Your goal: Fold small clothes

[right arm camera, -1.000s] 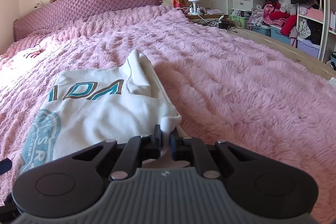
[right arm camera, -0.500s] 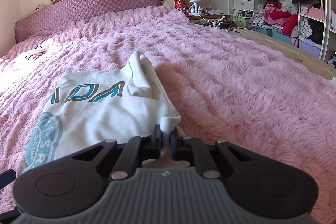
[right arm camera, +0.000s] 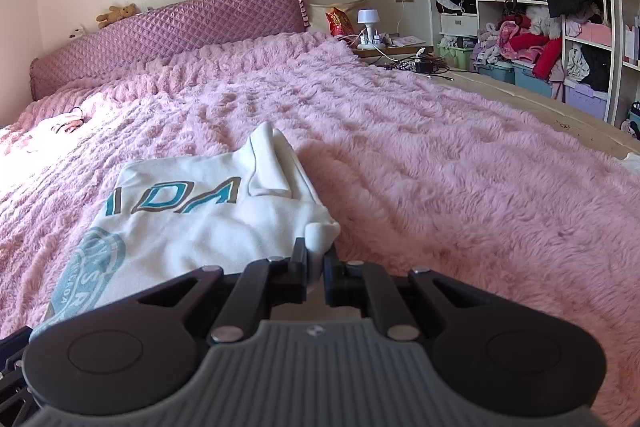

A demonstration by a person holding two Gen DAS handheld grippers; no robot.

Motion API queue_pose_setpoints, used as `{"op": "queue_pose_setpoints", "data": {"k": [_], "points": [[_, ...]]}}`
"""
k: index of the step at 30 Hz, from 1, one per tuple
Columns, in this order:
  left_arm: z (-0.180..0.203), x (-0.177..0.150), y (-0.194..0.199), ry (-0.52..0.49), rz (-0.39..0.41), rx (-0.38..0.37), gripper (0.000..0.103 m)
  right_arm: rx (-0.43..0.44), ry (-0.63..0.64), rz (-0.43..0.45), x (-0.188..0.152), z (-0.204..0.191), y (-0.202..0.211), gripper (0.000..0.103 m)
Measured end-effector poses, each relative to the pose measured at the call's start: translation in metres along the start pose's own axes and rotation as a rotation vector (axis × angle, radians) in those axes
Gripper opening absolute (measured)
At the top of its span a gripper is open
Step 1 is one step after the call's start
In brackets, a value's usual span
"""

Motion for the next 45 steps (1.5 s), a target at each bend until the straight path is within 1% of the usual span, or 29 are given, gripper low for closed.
{"op": "queue_pose_setpoints", "data": {"k": [2, 3, 5, 6, 7, 10, 12, 15, 17, 18, 20, 22, 24, 26, 28, 31, 35, 40, 41, 42, 43, 45], "points": [[0.002, -0.005, -0.01, 0.001, -0.045, 0.0, 0.019, -0.011, -0.018, -0.056, -0.01, 0.004, -0.011, 0.001], [0.003, -0.007, -0.012, 0.0, -0.054, -0.001, 0.019, -0.011, -0.033, -0.076, -0.015, 0.006, -0.014, 0.001], [0.004, -0.011, -0.014, 0.0, -0.07, -0.002, 0.019, -0.011, -0.039, -0.094, -0.022, 0.01, -0.018, 0.001], [0.004, -0.011, -0.014, -0.003, -0.071, -0.005, 0.019, -0.011, -0.034, -0.094, -0.023, 0.01, -0.019, 0.001], [0.003, -0.011, -0.013, -0.002, -0.071, -0.003, 0.022, -0.011, -0.023, -0.091, -0.024, 0.009, -0.019, 0.001], [-0.001, -0.009, -0.008, 0.004, -0.072, -0.022, 0.025, 0.0, -0.007, -0.096, -0.023, 0.01, -0.021, 0.001], [-0.005, -0.006, 0.002, 0.007, -0.05, -0.032, 0.025, 0.011, -0.014, -0.104, -0.02, 0.014, -0.02, 0.007], [-0.012, -0.003, 0.022, 0.009, -0.023, -0.051, 0.025, 0.028, -0.023, -0.105, -0.015, 0.022, -0.012, 0.009], [-0.022, 0.002, 0.032, 0.035, 0.003, -0.063, 0.025, 0.013, -0.004, -0.087, -0.009, 0.027, -0.004, 0.017], [-0.027, 0.006, 0.035, 0.055, 0.014, -0.075, 0.025, 0.006, 0.007, -0.071, -0.005, 0.029, -0.001, 0.017], [-0.039, 0.016, 0.034, 0.131, 0.033, -0.125, 0.025, 0.004, 0.026, -0.035, 0.005, 0.033, 0.004, 0.017], [-0.048, 0.027, 0.024, 0.226, 0.036, -0.189, 0.025, 0.039, 0.047, -0.007, 0.021, 0.032, 0.0, 0.017], [-0.052, 0.034, 0.01, 0.306, 0.031, -0.246, 0.026, 0.071, 0.075, 0.02, 0.036, 0.027, -0.01, 0.017], [-0.054, 0.036, -0.005, 0.369, 0.018, -0.289, 0.026, 0.134, 0.098, 0.046, 0.054, 0.018, -0.027, 0.017], [-0.054, 0.035, -0.018, 0.419, 0.004, -0.307, 0.026, 0.203, 0.132, 0.049, 0.07, 0.007, -0.049, 0.017], [-0.052, 0.03, -0.031, 0.466, -0.015, -0.335, 0.026, 0.259, 0.164, 0.029, 0.088, -0.008, -0.084, 0.018], [-0.049, 0.023, -0.04, 0.474, -0.03, -0.345, 0.026, 0.24, 0.154, -0.02, 0.103, -0.022, -0.13, 0.021], [-0.046, 0.017, -0.046, 0.471, -0.036, -0.361, 0.034, 0.225, 0.141, -0.081, 0.107, -0.029, -0.169, 0.021], [-0.046, 0.016, -0.046, 0.469, -0.035, -0.361, 0.035, 0.226, 0.143, -0.091, 0.106, -0.03, -0.175, 0.019], [-0.044, 0.016, -0.046, 0.462, -0.033, -0.363, 0.036, 0.24, 0.146, -0.107, 0.105, -0.031, -0.18, 0.011], [-0.044, 0.016, -0.046, 0.454, -0.032, -0.362, 0.036, 0.247, 0.153, -0.115, 0.104, -0.032, -0.183, 0.0], [-0.043, 0.015, -0.046, 0.449, -0.029, -0.362, 0.036, 0.234, 0.16, -0.089, 0.105, -0.034, -0.183, 0.0]]}}
Point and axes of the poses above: each gripper's, at about its wrist camera, not at the fingertips, and y roughly against the way its jaws point, z to its right, x to its top, the point moved 3 cm from there along -y, roughly the way its jaws point, and after that the axes turned 1 degree about -y, right-handed, at the moved point
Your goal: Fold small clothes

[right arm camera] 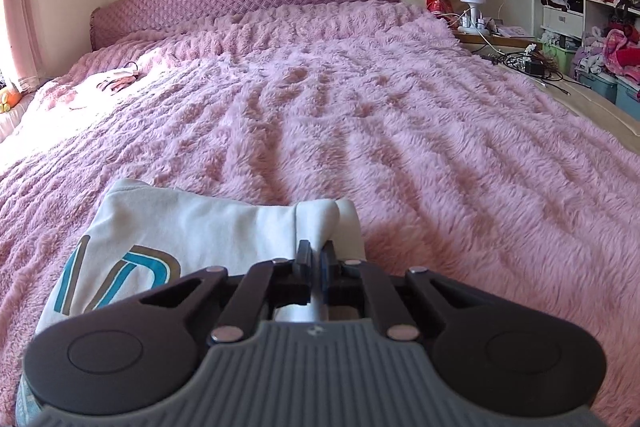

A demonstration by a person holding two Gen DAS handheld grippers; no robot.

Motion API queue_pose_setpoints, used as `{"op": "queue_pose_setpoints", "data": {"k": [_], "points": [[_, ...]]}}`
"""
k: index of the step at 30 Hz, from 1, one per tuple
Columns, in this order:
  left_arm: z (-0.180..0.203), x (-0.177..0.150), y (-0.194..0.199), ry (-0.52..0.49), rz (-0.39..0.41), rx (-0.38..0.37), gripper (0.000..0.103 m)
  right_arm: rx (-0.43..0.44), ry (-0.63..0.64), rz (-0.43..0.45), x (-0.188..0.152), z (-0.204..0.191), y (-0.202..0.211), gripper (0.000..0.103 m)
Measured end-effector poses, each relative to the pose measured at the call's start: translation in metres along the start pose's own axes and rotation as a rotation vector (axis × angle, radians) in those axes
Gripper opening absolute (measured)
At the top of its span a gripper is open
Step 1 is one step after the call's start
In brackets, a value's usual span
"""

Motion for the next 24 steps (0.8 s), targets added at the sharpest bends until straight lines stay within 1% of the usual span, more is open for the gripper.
{"op": "queue_pose_setpoints", "data": {"k": [3, 5, 6, 7, 10, 13, 14, 15, 16, 17, 18, 21, 24], "points": [[0.002, -0.002, -0.001, -0.007, -0.001, 0.006, 0.036, -0.007, 0.009, 0.057, 0.007, -0.001, 0.007, 0.0], [0.005, -0.003, -0.002, -0.024, -0.001, 0.011, 0.036, -0.009, 0.018, 0.066, 0.013, 0.001, 0.007, 0.0], [0.007, -0.003, -0.003, -0.033, -0.001, 0.013, 0.036, -0.018, 0.021, 0.062, 0.015, 0.003, 0.005, 0.0], [0.008, -0.004, -0.002, -0.036, -0.002, 0.015, 0.036, -0.024, 0.021, 0.039, 0.015, 0.006, -0.002, 0.0], [0.009, -0.005, -0.003, -0.044, -0.004, 0.017, 0.036, -0.036, 0.004, -0.024, 0.003, 0.015, -0.022, 0.0], [0.01, -0.006, -0.004, -0.055, -0.009, 0.019, 0.036, -0.046, -0.025, -0.041, -0.009, 0.022, -0.031, 0.0], [0.01, -0.006, -0.005, -0.062, -0.012, 0.02, 0.036, -0.048, -0.034, -0.043, -0.011, 0.024, -0.032, 0.001], [0.01, -0.007, -0.005, -0.067, -0.014, 0.023, 0.037, -0.055, -0.042, -0.04, -0.011, 0.026, -0.031, 0.006], [0.01, -0.006, -0.006, -0.072, -0.016, 0.026, 0.037, -0.056, -0.052, -0.039, -0.01, 0.028, -0.028, 0.018], [0.01, -0.007, -0.006, -0.076, -0.018, 0.027, 0.037, -0.054, -0.066, -0.026, -0.009, 0.031, -0.021, 0.029], [0.009, -0.007, -0.006, -0.077, -0.019, 0.027, 0.037, -0.05, -0.079, -0.013, -0.007, 0.033, -0.012, 0.031], [0.011, -0.007, -0.007, -0.083, -0.021, 0.032, 0.038, 0.011, -0.096, 0.02, -0.009, 0.04, 0.031, 0.03], [0.013, -0.007, -0.007, -0.089, -0.021, 0.04, 0.038, 0.074, -0.136, 0.039, -0.032, 0.049, 0.091, 0.034]]}}
Point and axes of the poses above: each gripper's, at about its wrist camera, not at the fingertips, and y roughly against the way its jaws point, z to its right, x to its top, the point moved 3 cm from there along -y, roughly the way its jaws point, and after that the axes turned 1 degree about -y, right-handed, at the moved point
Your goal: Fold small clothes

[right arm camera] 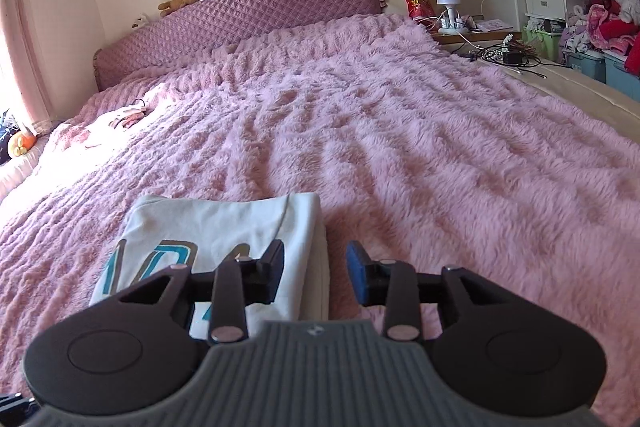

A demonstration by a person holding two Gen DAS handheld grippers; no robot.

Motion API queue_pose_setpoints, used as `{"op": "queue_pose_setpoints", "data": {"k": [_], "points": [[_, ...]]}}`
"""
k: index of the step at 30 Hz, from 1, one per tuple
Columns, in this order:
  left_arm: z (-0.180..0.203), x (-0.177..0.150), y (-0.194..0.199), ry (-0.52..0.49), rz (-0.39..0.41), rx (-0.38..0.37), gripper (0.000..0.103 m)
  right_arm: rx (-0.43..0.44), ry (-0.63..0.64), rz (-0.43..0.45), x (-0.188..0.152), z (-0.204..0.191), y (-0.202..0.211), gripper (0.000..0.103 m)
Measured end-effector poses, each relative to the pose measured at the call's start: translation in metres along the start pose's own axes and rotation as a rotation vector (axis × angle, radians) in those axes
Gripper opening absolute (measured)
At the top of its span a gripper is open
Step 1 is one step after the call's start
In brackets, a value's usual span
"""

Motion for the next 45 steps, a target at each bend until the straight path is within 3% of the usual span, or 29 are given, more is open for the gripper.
{"op": "queue_pose_setpoints", "data": {"k": [3, 6, 10, 12, 13, 17, 20, 24, 27, 29, 32, 39, 41, 45], "points": [[0.0, 0.001, 0.0, 0.006, -0.004, 0.003, 0.039, 0.007, -0.059, -0.017, -0.031, 0.01, 0.043, 0.036], [0.0, 0.002, -0.001, 0.019, -0.011, -0.04, 0.056, 0.03, -0.13, -0.083, -0.069, 0.017, 0.066, 0.036], [0.008, 0.0, -0.002, -0.055, -0.013, -0.029, 0.06, 0.058, -0.183, -0.081, -0.096, 0.018, 0.079, 0.036], [0.01, -0.001, -0.003, -0.068, -0.014, -0.024, 0.061, 0.066, -0.192, -0.098, -0.099, 0.016, 0.077, 0.024], [0.01, 0.0, -0.004, -0.064, -0.016, -0.022, 0.061, 0.08, -0.194, -0.115, -0.099, 0.014, 0.073, 0.004], [0.01, 0.003, -0.003, -0.025, -0.023, -0.021, 0.062, 0.077, -0.186, -0.103, -0.094, 0.008, 0.072, 0.0], [0.007, 0.009, 0.0, 0.047, -0.01, -0.045, 0.062, 0.043, -0.18, -0.051, -0.083, 0.01, 0.08, 0.0], [0.006, 0.007, -0.003, 0.064, -0.017, -0.04, 0.063, 0.009, -0.172, -0.128, -0.093, 0.015, 0.064, 0.0], [-0.003, 0.01, 0.006, 0.113, -0.006, -0.073, 0.063, -0.001, -0.154, -0.133, -0.102, 0.015, 0.058, 0.001], [-0.018, 0.013, 0.016, 0.173, -0.011, -0.093, 0.063, -0.009, -0.172, -0.118, -0.099, 0.015, 0.063, 0.012], [-0.035, 0.011, 0.03, 0.192, -0.022, -0.078, 0.063, -0.014, -0.185, -0.066, -0.092, 0.012, 0.078, 0.015], [-0.033, 0.0, 0.051, 0.093, -0.039, -0.068, 0.063, 0.076, -0.052, 0.001, -0.082, -0.031, 0.093, 0.015], [-0.018, -0.004, 0.055, -0.002, -0.044, -0.063, 0.063, 0.089, -0.031, -0.018, -0.083, -0.042, 0.088, 0.015], [0.006, -0.015, 0.052, -0.182, -0.048, 0.023, 0.063, 0.094, -0.051, -0.042, -0.087, -0.049, 0.08, 0.015]]}}
Point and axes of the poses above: each gripper's, at about its wrist camera, not at the fingertips, and y roughly against the way its jaws point, z to its right, x to its top, the point moved 3 cm from there along -y, roughly the way its jaws point, and after that the axes turned 1 degree about -y, right-handed, at the moved point
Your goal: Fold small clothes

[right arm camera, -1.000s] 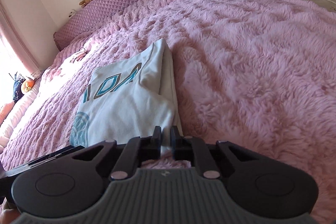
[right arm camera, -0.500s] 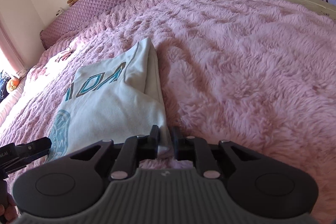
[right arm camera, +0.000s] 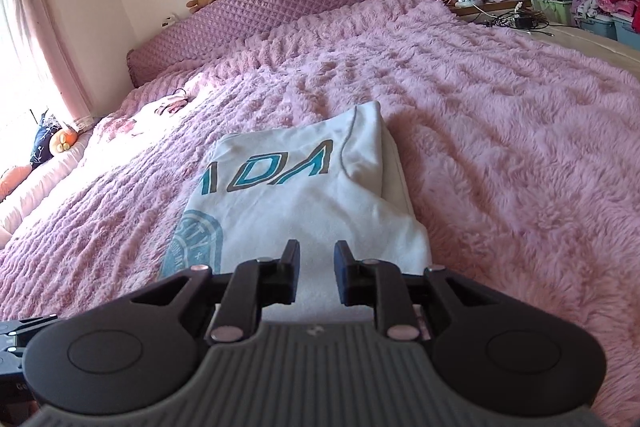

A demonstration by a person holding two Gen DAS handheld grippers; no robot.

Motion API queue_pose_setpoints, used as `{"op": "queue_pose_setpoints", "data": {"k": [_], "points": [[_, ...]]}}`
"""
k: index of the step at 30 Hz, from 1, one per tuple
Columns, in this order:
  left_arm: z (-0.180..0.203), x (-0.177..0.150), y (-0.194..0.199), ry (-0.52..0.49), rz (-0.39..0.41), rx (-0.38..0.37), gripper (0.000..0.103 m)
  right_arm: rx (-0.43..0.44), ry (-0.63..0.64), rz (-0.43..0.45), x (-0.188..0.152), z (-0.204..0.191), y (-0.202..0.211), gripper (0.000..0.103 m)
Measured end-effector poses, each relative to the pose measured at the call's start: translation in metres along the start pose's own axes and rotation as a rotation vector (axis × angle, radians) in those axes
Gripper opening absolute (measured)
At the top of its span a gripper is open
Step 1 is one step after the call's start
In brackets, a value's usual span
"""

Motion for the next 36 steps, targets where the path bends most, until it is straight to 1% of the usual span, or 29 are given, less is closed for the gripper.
{"op": "queue_pose_setpoints", "data": {"k": [2, 4, 5, 6, 7, 9, 11, 12, 13, 15, 16, 17, 21, 24, 26, 27, 29, 32, 36], "points": [[0.005, -0.002, -0.004, -0.045, -0.005, 0.045, 0.063, -0.006, -0.006, -0.004, -0.001, 0.0, -0.003, 0.015], [0.006, -0.002, -0.011, -0.077, -0.035, 0.107, 0.063, -0.013, -0.014, -0.01, -0.002, 0.002, -0.005, 0.015], [0.006, -0.002, -0.014, -0.081, -0.048, 0.121, 0.063, -0.018, -0.017, -0.015, -0.002, 0.003, -0.007, 0.015], [0.004, -0.002, -0.016, -0.072, -0.055, 0.126, 0.062, -0.024, -0.02, -0.019, -0.003, 0.004, -0.009, 0.015], [0.0, -0.003, -0.017, -0.047, -0.052, 0.128, 0.059, -0.024, -0.025, -0.029, -0.003, 0.005, -0.012, 0.015], [-0.008, -0.002, -0.016, 0.002, -0.042, 0.135, 0.058, -0.03, -0.03, -0.04, -0.005, 0.007, -0.016, 0.015], [-0.01, -0.004, -0.019, 0.02, -0.054, 0.154, 0.055, -0.034, -0.033, -0.051, -0.007, 0.01, -0.02, 0.015], [-0.009, -0.005, -0.021, 0.02, -0.065, 0.155, 0.046, -0.035, -0.036, -0.053, -0.009, 0.012, -0.021, 0.015], [-0.005, -0.008, -0.022, 0.024, -0.076, 0.144, 0.032, -0.036, -0.038, -0.055, -0.01, 0.012, -0.022, 0.015], [0.005, -0.009, -0.022, -0.001, -0.071, 0.12, 0.015, -0.039, -0.042, -0.057, -0.011, 0.013, -0.024, 0.015], [0.012, -0.008, -0.022, -0.041, -0.059, 0.141, 0.015, -0.04, -0.041, -0.058, -0.011, 0.013, -0.025, 0.015], [0.015, -0.008, -0.022, -0.057, -0.054, 0.142, 0.015, -0.041, -0.041, -0.059, -0.011, 0.014, -0.025, 0.015], [0.013, -0.009, -0.022, -0.069, -0.059, 0.145, 0.013, -0.039, -0.043, -0.063, -0.01, 0.016, -0.026, 0.014], [0.019, -0.011, -0.02, -0.149, -0.05, 0.175, 0.012, -0.039, -0.039, -0.065, -0.01, 0.016, -0.027, 0.014], [0.025, -0.009, -0.016, -0.233, -0.024, 0.207, 0.01, -0.04, -0.041, -0.066, -0.01, 0.016, -0.027, 0.014], [0.027, -0.008, -0.014, -0.258, -0.018, 0.218, 0.01, -0.04, -0.043, -0.066, -0.01, 0.017, -0.027, 0.014], [0.026, -0.007, -0.015, -0.278, -0.035, 0.224, 0.01, -0.039, -0.051, -0.068, -0.011, 0.019, -0.028, 0.014], [0.026, -0.013, -0.028, -0.297, -0.096, 0.219, 0.009, -0.038, -0.06, -0.072, -0.012, 0.02, -0.029, 0.014], [0.028, -0.017, -0.033, -0.311, -0.129, 0.218, 0.009, -0.04, -0.056, -0.074, -0.012, 0.02, -0.03, 0.014]]}}
Point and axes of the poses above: each gripper's, at about its wrist camera, not at the fingertips, and y roughly against the way its jaws point, z to its right, x to its top, the point moved 3 cm from there along -y, roughly the way its jaws point, and after that the axes turned 1 degree about -y, right-handed, at the moved point
